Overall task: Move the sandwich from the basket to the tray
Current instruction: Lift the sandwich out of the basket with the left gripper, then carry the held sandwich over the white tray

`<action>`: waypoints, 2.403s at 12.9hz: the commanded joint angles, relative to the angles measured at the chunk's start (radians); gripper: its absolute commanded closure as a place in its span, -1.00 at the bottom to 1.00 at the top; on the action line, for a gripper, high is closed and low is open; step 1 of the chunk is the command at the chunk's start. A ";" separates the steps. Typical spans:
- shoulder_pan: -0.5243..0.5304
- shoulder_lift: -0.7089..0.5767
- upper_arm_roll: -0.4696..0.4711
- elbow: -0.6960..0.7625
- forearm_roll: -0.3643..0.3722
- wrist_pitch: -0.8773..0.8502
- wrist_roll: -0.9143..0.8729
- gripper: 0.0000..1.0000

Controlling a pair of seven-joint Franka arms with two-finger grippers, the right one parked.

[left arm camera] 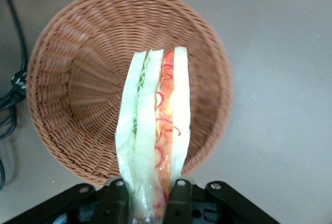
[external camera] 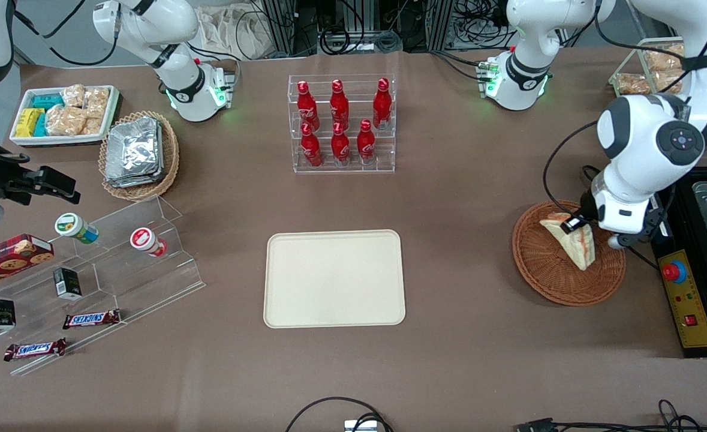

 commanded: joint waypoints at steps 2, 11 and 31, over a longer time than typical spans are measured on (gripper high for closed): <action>-0.005 0.008 -0.113 0.124 0.009 -0.110 0.033 0.71; -0.066 0.112 -0.321 0.299 0.104 -0.124 0.017 0.78; -0.419 0.824 -0.315 0.867 0.397 -0.098 -0.298 0.71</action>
